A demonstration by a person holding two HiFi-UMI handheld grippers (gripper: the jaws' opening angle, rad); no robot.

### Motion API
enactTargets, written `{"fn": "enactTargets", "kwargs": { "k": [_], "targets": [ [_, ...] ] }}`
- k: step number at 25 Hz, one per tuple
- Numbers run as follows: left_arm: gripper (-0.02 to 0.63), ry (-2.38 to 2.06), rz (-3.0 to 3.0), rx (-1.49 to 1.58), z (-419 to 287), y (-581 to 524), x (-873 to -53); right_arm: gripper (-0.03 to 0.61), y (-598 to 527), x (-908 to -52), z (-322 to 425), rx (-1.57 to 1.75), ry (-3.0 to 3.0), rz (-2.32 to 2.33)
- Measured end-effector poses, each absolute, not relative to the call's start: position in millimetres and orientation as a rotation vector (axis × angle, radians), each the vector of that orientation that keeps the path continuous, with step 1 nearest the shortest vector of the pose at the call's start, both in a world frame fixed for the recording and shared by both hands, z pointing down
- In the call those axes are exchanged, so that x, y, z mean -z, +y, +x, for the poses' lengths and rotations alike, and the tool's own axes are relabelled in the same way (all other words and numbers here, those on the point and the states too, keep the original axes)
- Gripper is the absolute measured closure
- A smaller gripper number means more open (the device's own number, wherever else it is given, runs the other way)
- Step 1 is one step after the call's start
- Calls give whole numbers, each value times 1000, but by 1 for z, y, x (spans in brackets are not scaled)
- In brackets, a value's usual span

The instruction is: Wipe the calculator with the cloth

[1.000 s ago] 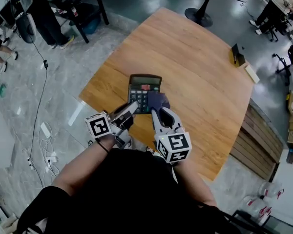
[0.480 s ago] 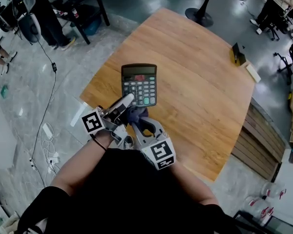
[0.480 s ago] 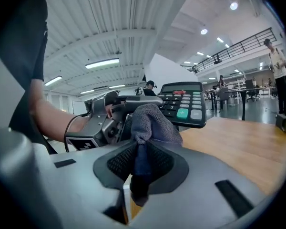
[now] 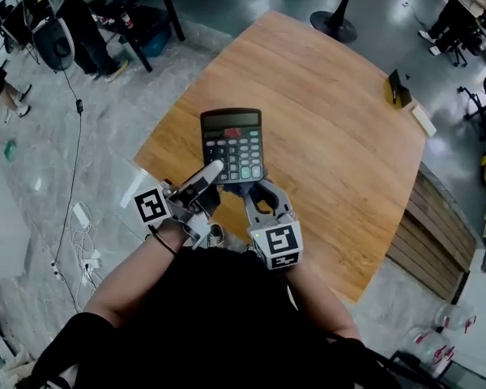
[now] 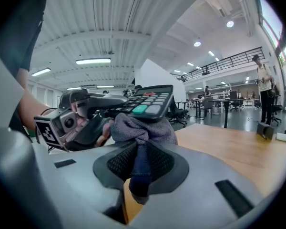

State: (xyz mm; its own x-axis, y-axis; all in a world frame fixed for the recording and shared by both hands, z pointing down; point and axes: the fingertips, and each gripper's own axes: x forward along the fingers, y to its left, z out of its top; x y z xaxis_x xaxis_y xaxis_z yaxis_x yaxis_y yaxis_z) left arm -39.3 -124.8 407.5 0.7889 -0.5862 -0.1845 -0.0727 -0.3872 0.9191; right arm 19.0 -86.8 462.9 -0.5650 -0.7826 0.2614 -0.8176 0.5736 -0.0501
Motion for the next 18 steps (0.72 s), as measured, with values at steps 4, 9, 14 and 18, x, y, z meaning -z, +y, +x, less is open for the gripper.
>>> {"fn": "enactTargets", "kwargs": {
  "k": [4,9,14,18],
  "targets": [
    [543,-467,1908,598,-37,-121,-405,520,-107,-461,50,-228,-2546,1475],
    [543,-401,1933,590,-28,-116,-392,520,-125,-448,70,-172,-2549,1590],
    [543,-364,1916,599,-24,-115,-387,520,-124,-433,46,-67,-2645,1523],
    [543,-347,1898,608,-23,-115,-384,520,-118,-426,14,0,-2726,1402]
  ]
}}
